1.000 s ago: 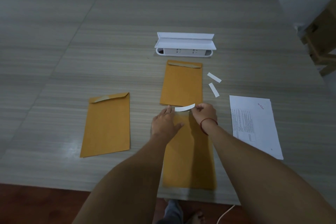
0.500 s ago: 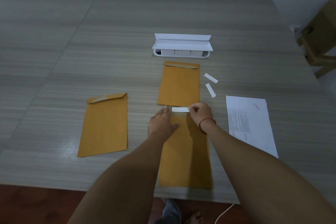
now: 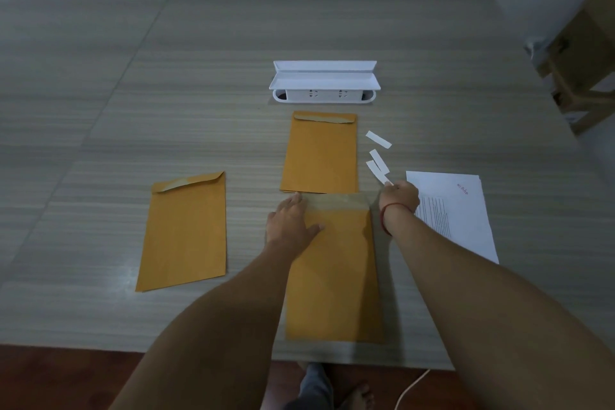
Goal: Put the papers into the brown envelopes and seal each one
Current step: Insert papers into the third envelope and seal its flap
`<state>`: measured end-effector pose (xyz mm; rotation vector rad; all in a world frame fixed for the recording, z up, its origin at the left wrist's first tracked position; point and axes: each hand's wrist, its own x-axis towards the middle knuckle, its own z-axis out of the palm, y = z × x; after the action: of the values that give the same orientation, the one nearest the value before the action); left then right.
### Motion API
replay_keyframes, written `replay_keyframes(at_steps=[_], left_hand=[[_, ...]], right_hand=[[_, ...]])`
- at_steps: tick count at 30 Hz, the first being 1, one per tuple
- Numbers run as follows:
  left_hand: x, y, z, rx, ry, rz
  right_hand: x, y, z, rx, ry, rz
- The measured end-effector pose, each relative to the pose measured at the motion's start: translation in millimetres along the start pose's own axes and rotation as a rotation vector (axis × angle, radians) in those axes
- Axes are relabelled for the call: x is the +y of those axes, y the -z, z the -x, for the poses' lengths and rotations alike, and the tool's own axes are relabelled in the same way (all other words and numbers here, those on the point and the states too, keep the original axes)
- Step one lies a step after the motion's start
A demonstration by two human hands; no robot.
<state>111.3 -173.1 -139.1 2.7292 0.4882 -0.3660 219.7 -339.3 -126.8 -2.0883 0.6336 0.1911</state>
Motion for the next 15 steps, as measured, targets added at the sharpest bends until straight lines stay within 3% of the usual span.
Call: replay_keyframes(at_steps=[3, 8, 15], left_hand=[[1.9, -0.9, 0.7, 0.031, -0.003, 0.021], [2.5, -2.8, 1.8, 0.054, -0.029, 0.056], [6.9, 2.7, 4.0, 0.123, -0.032, 0.048]], right_hand=[[0.4, -1.2, 6.9, -0.055, 0.025, 0.052], [1.6, -8.0, 18.9, -0.311, 0.186, 0.210], [0.1, -3.5, 30.6, -0.371, 0.233, 0.200]])
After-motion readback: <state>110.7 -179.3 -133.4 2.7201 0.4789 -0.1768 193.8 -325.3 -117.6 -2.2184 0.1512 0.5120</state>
